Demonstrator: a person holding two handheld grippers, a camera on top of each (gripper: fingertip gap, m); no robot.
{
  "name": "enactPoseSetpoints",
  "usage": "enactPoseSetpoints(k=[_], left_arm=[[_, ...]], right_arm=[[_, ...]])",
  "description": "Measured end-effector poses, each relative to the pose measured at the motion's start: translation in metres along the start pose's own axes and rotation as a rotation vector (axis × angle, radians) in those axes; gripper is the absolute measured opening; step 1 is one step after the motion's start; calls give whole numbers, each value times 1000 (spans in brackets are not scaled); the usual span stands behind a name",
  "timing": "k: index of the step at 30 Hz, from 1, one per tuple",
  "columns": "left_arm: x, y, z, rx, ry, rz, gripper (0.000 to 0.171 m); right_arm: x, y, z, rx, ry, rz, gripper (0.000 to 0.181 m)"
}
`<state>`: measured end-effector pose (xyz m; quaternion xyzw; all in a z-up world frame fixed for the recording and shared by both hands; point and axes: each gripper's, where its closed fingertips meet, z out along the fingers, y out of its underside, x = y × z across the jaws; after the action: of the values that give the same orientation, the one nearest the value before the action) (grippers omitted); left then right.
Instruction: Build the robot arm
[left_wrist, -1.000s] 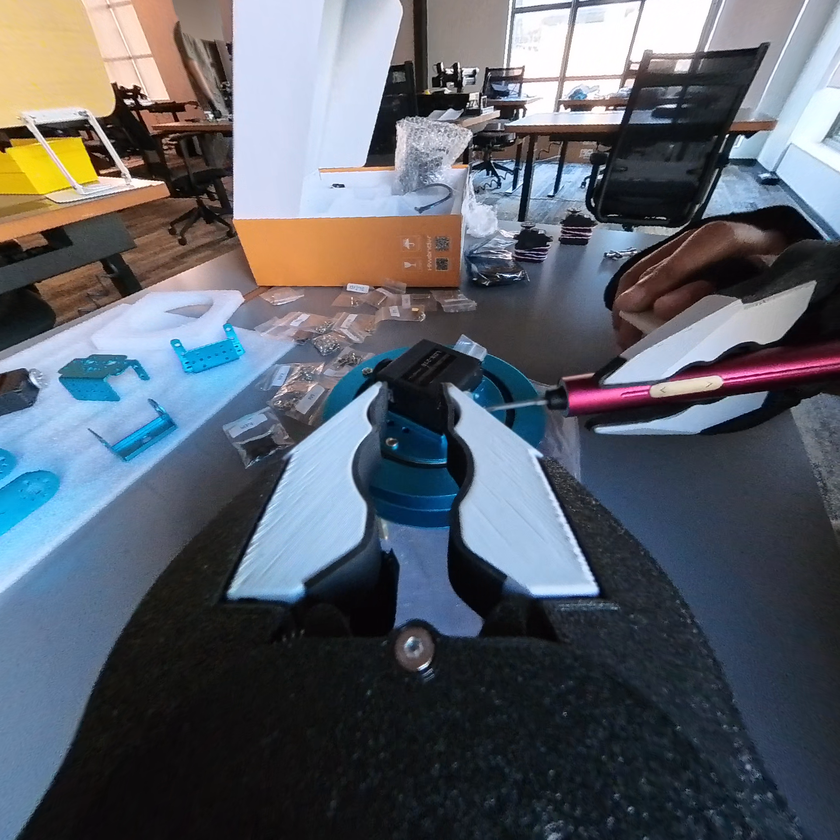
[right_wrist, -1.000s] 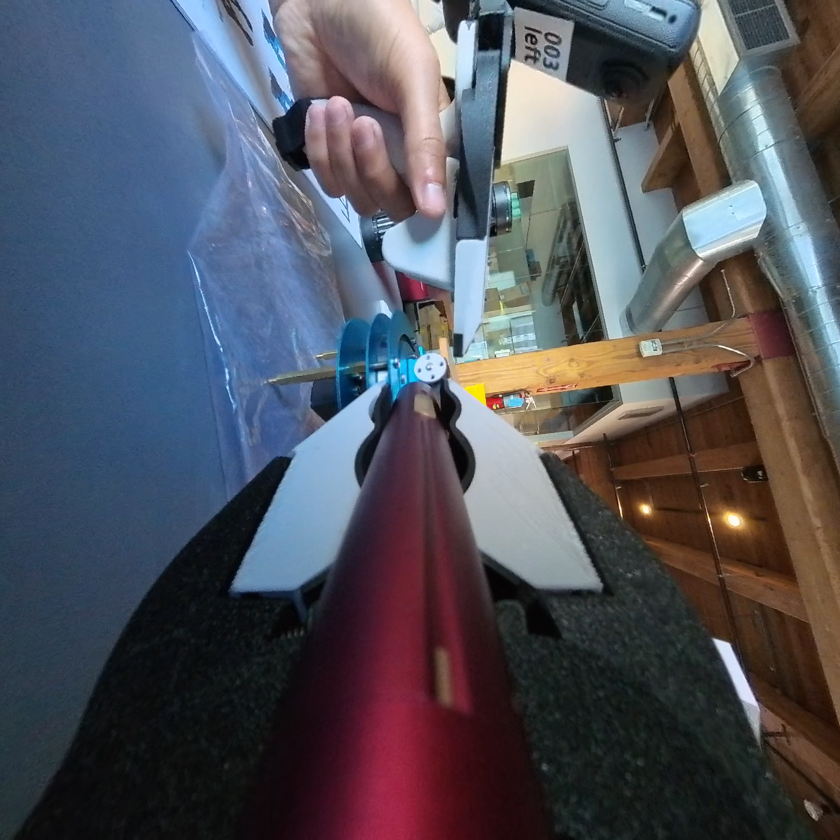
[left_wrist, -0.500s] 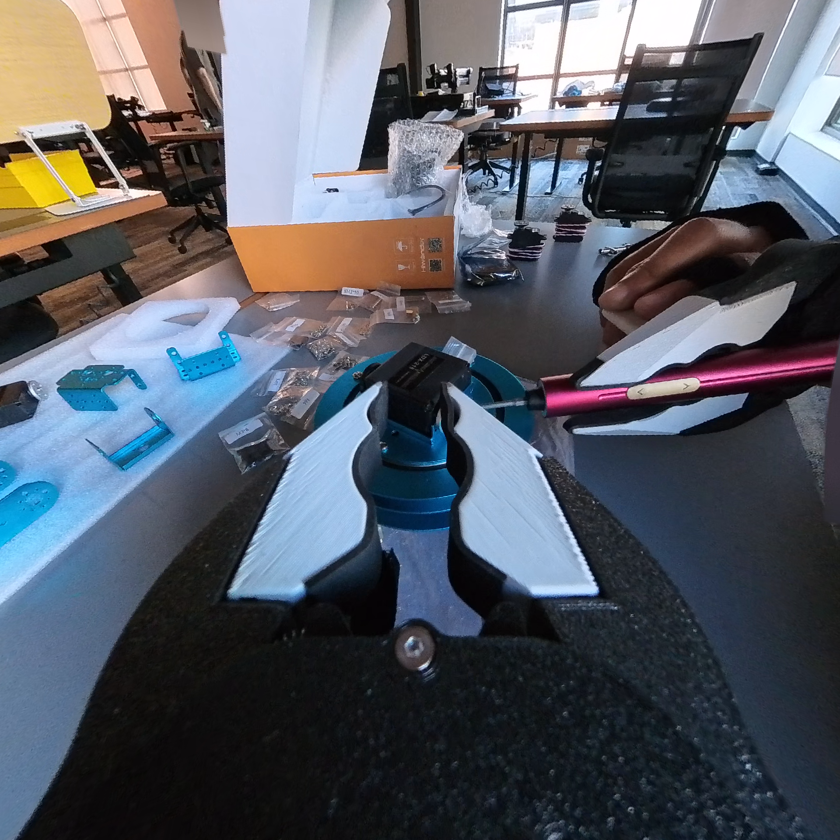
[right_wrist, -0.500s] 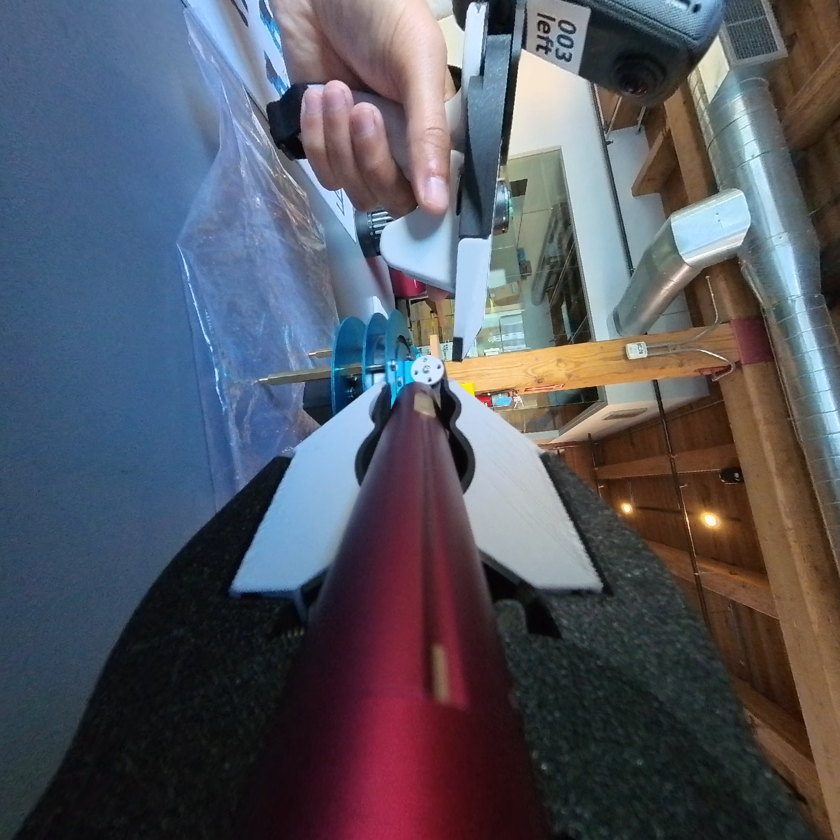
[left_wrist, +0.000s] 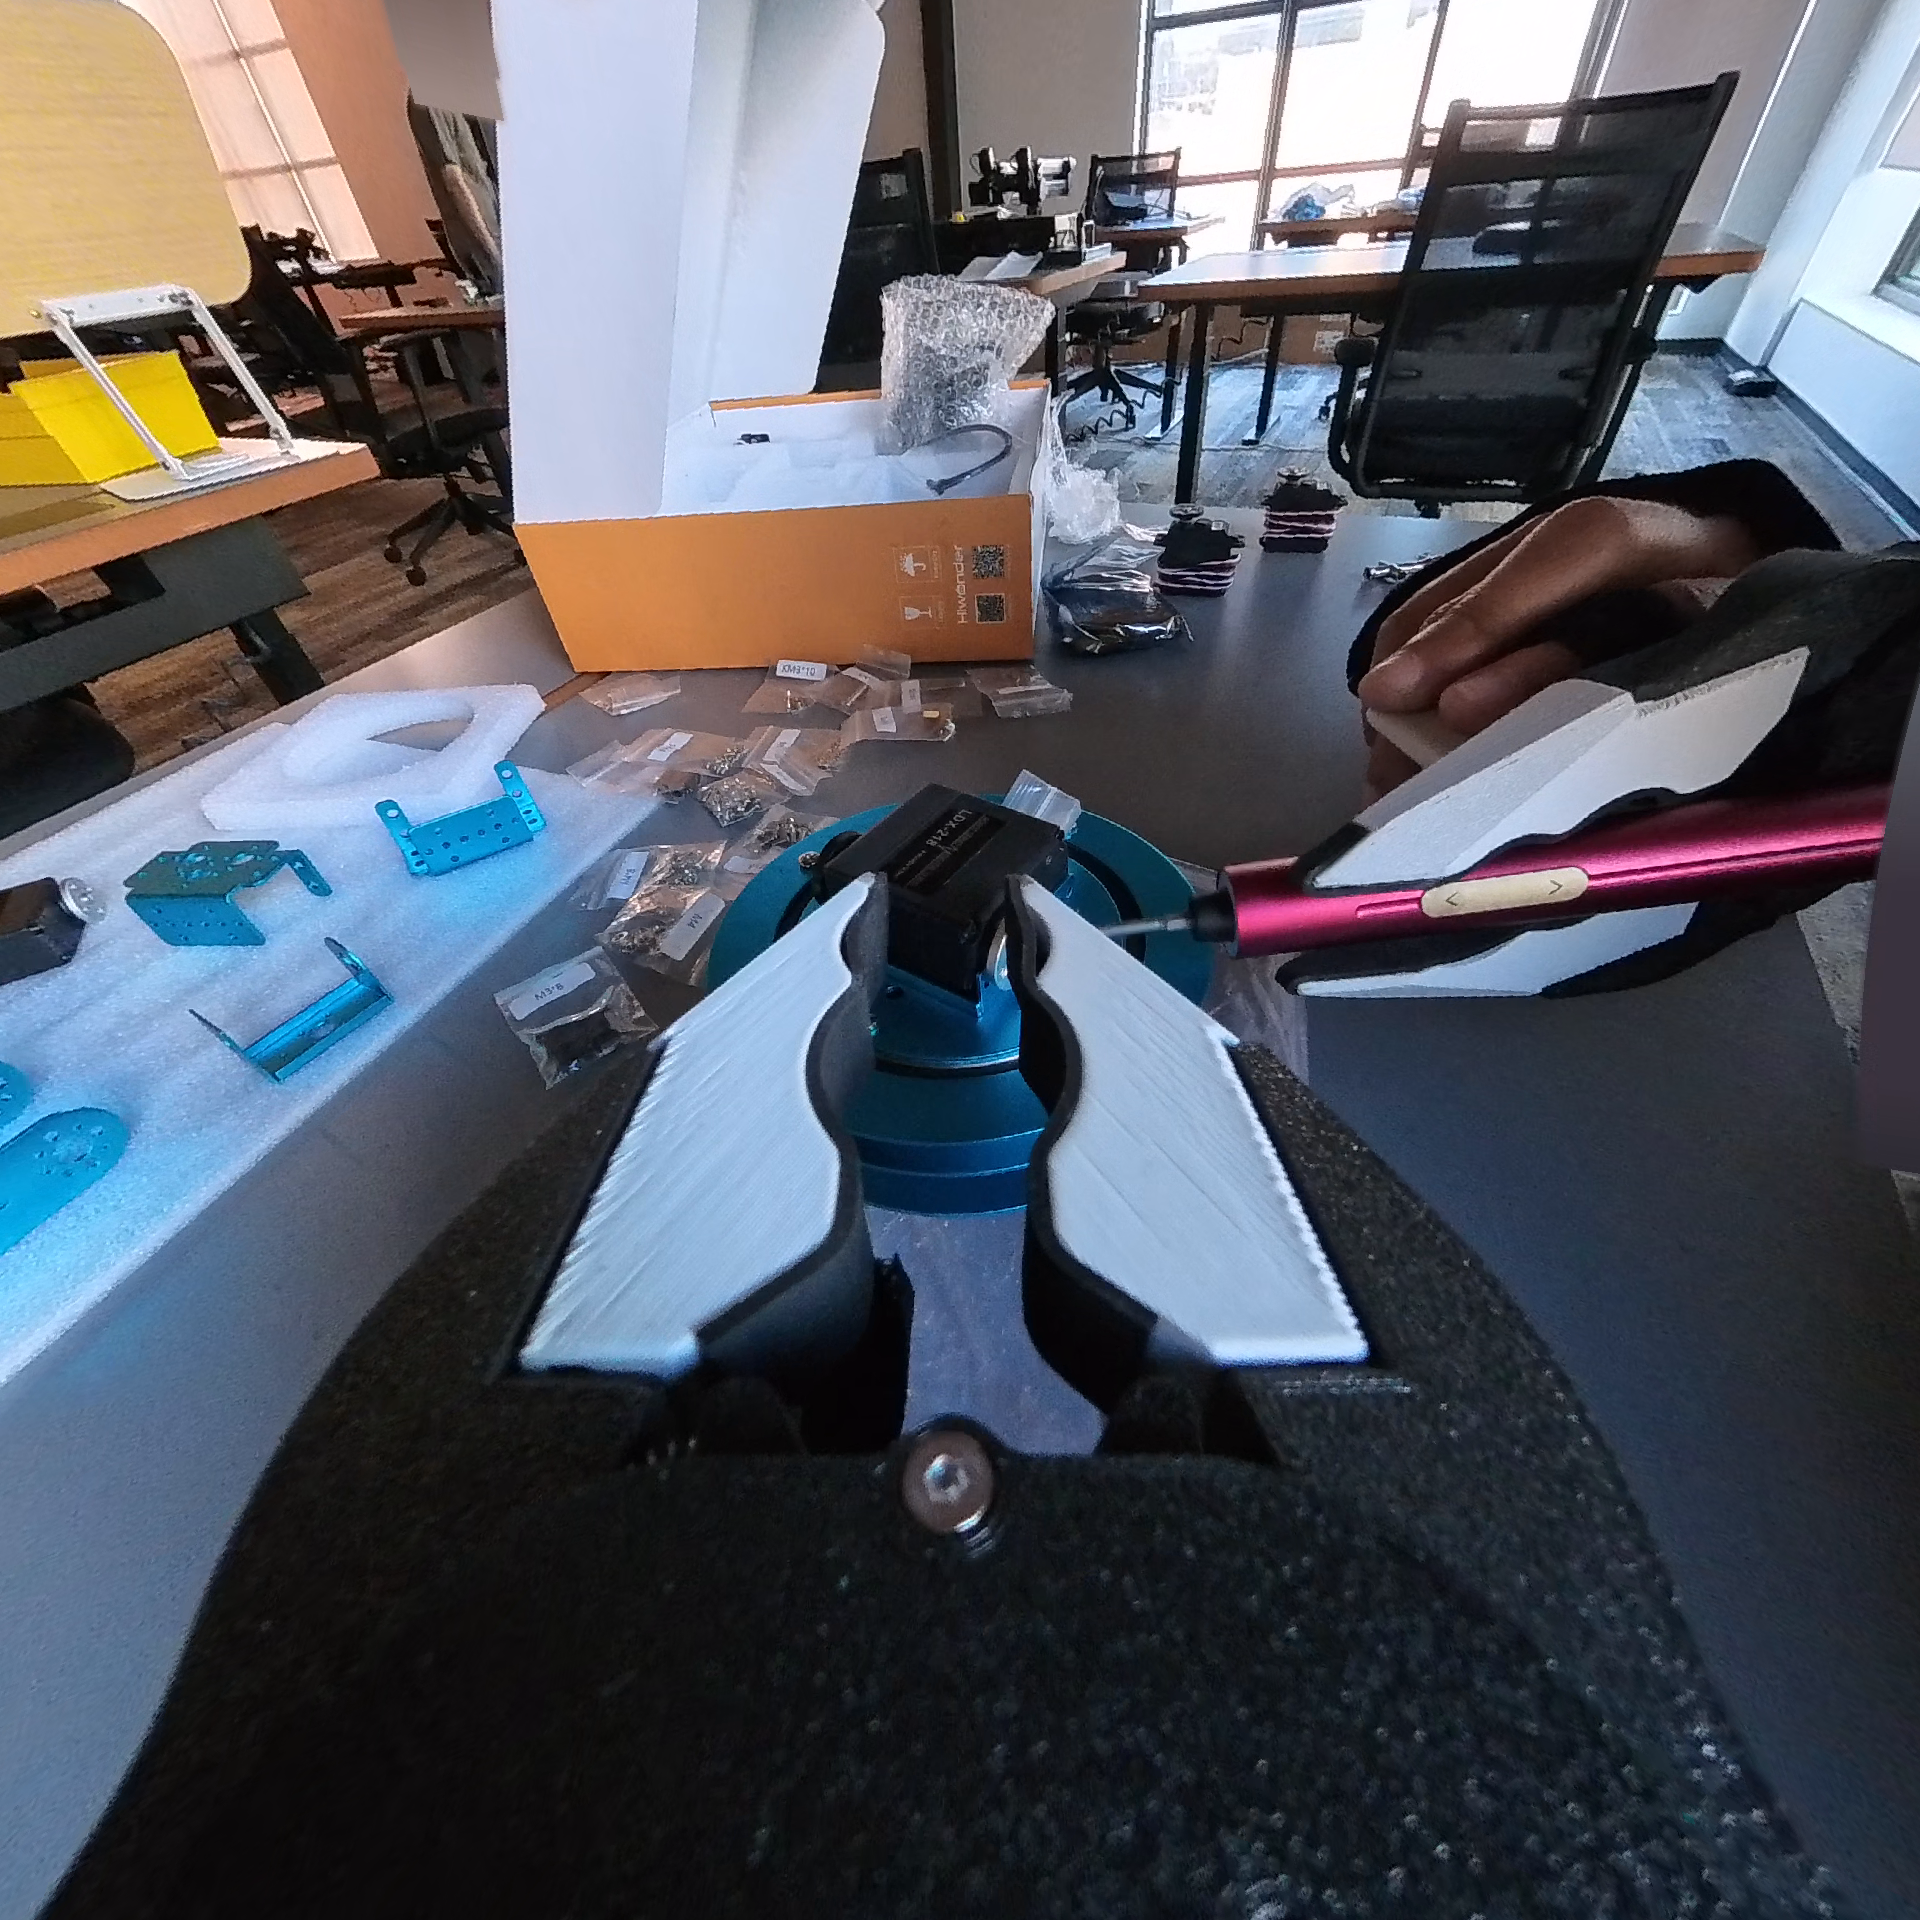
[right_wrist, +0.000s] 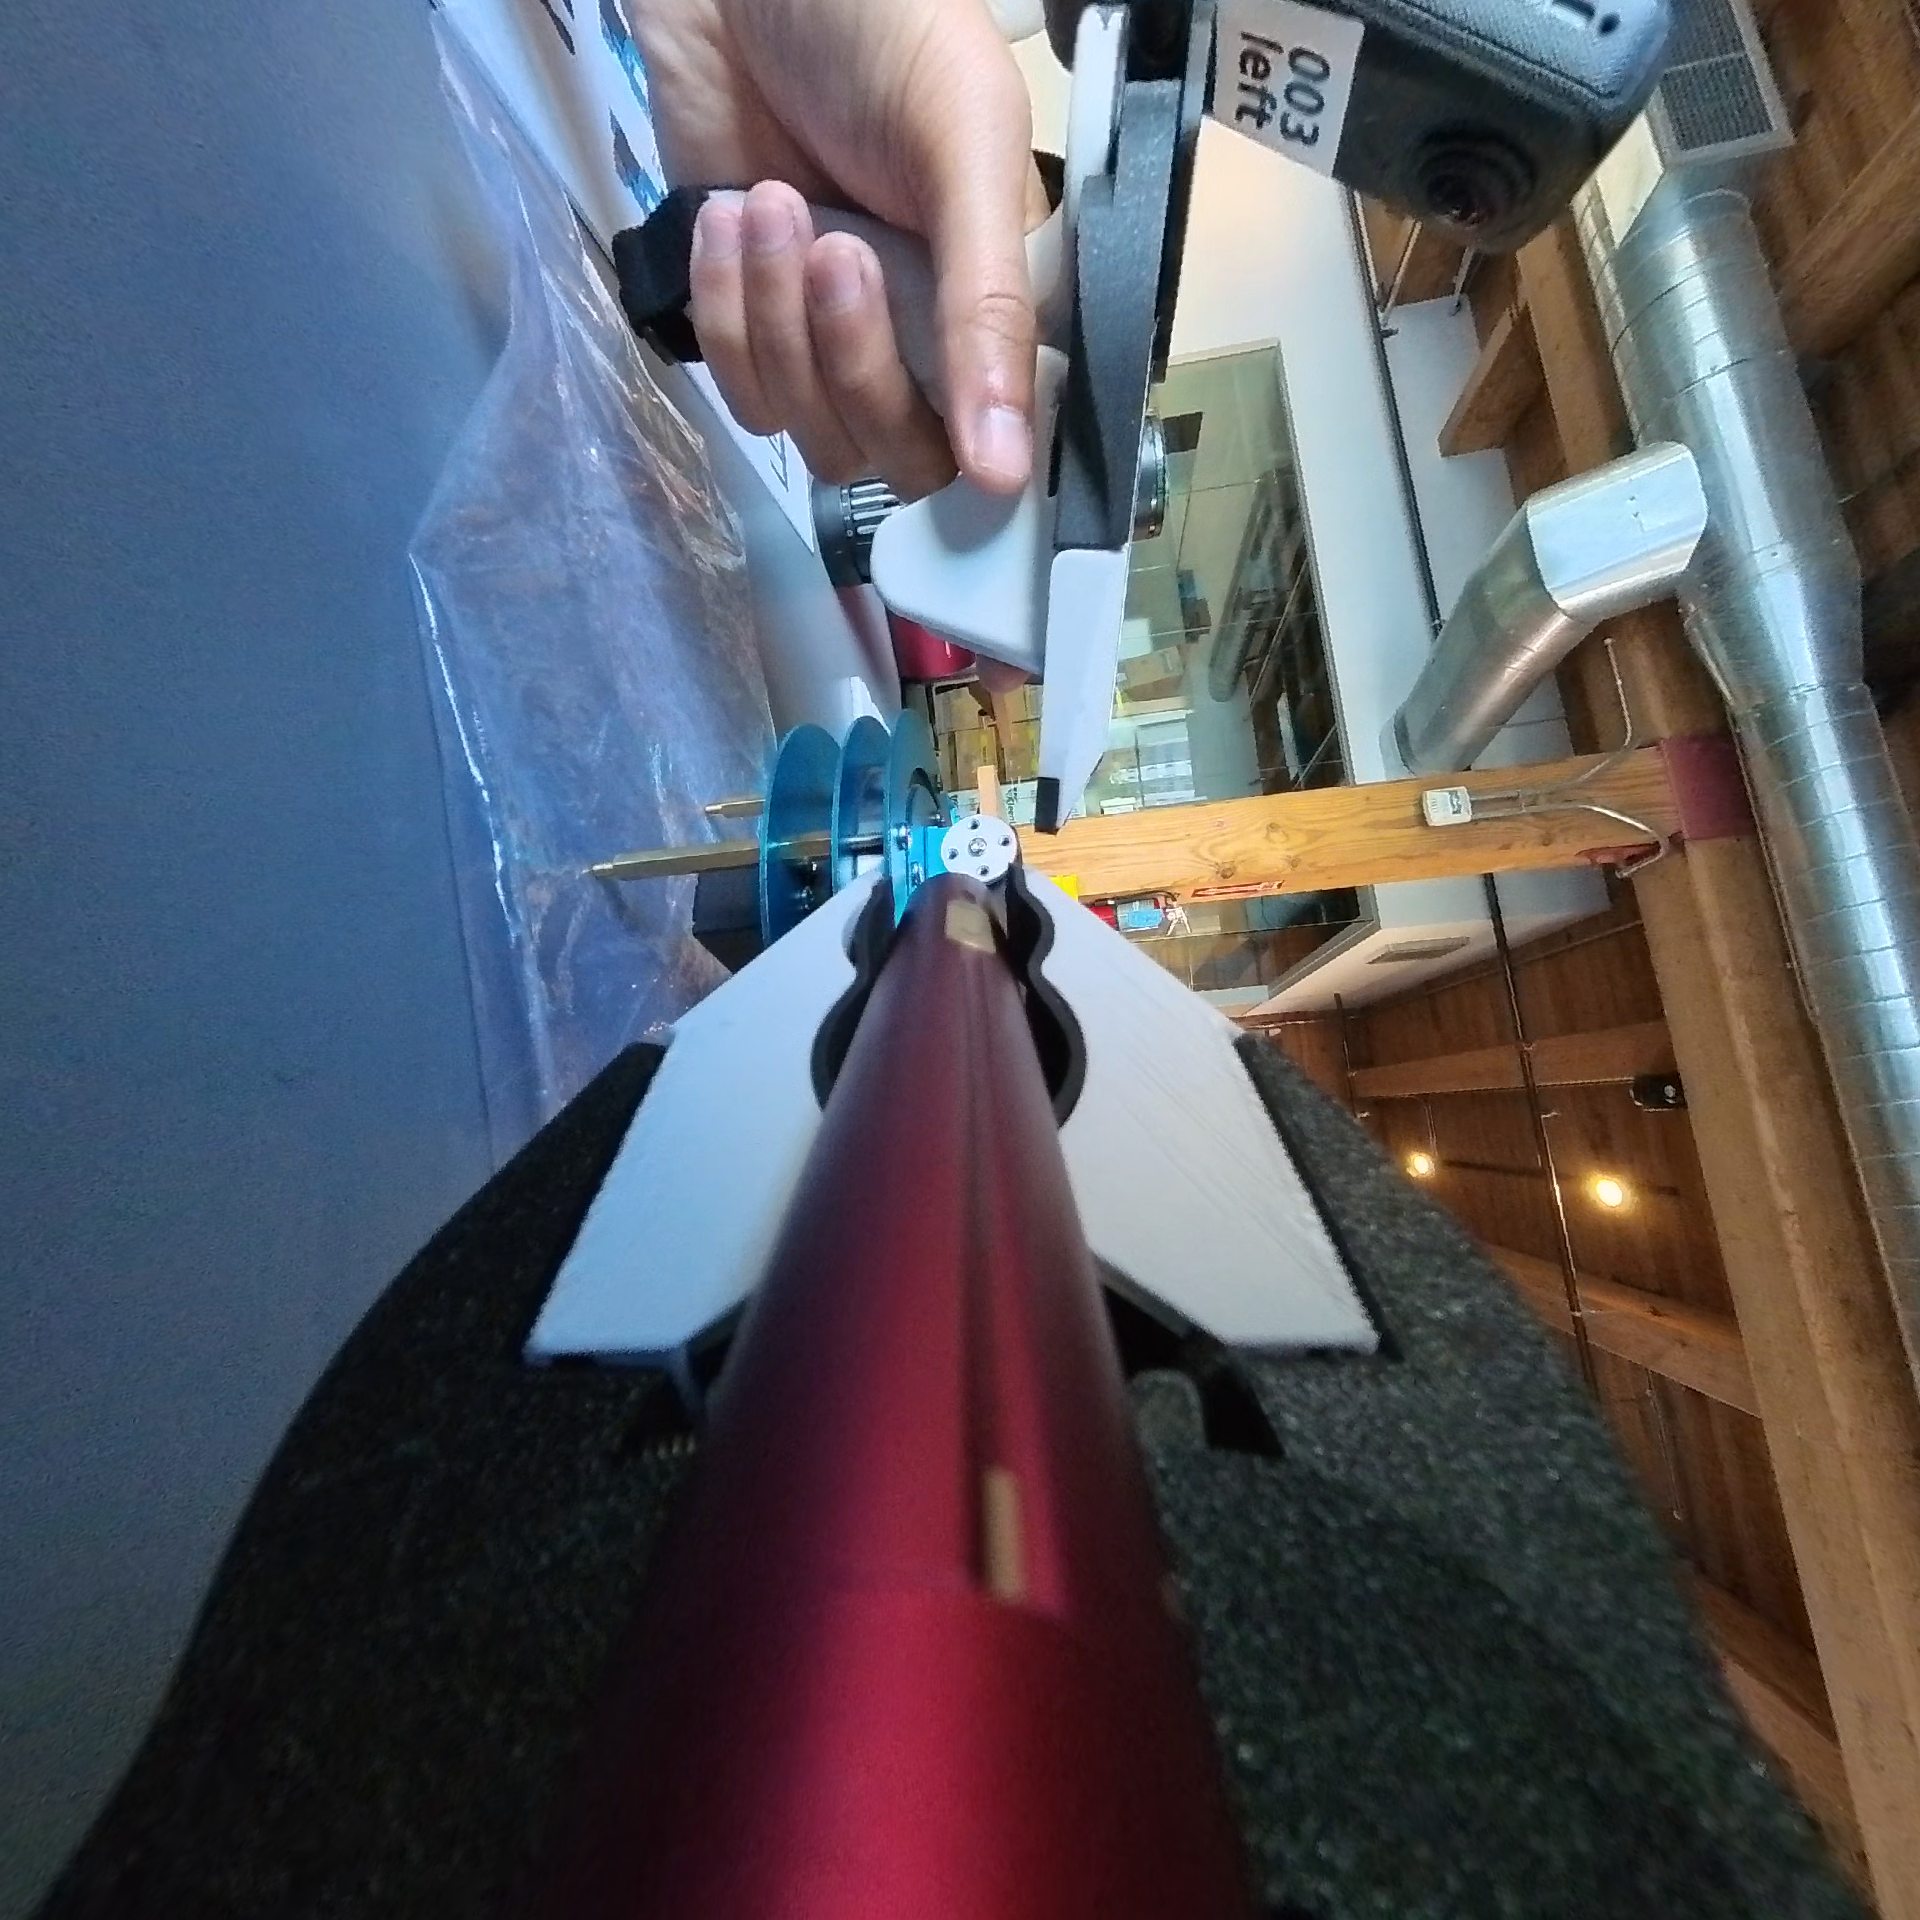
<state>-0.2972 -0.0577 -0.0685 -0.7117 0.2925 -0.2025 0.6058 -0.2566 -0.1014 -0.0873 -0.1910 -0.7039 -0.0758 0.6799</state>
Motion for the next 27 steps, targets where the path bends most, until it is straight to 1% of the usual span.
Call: enactPoseSetpoints(k=[7, 10, 15, 22, 27], left_arm=[[1, 1, 1, -6, 0, 7, 21], [1, 2, 1, -15, -10, 37, 21], [4, 5, 2, -53, -84, 246, 34], [8, 10, 5, -83, -143, 409, 39], [9, 9, 7, -77, -205, 522, 38]], right_arm=[[1, 0, 0, 1, 2, 0, 21], [-1, 0, 0, 1, -2, -1, 21], [2, 1, -2, 3, 4, 31, 21], [1, -3, -1, 16, 0, 41, 21], [3, -3, -1, 14, 6, 39, 21]])
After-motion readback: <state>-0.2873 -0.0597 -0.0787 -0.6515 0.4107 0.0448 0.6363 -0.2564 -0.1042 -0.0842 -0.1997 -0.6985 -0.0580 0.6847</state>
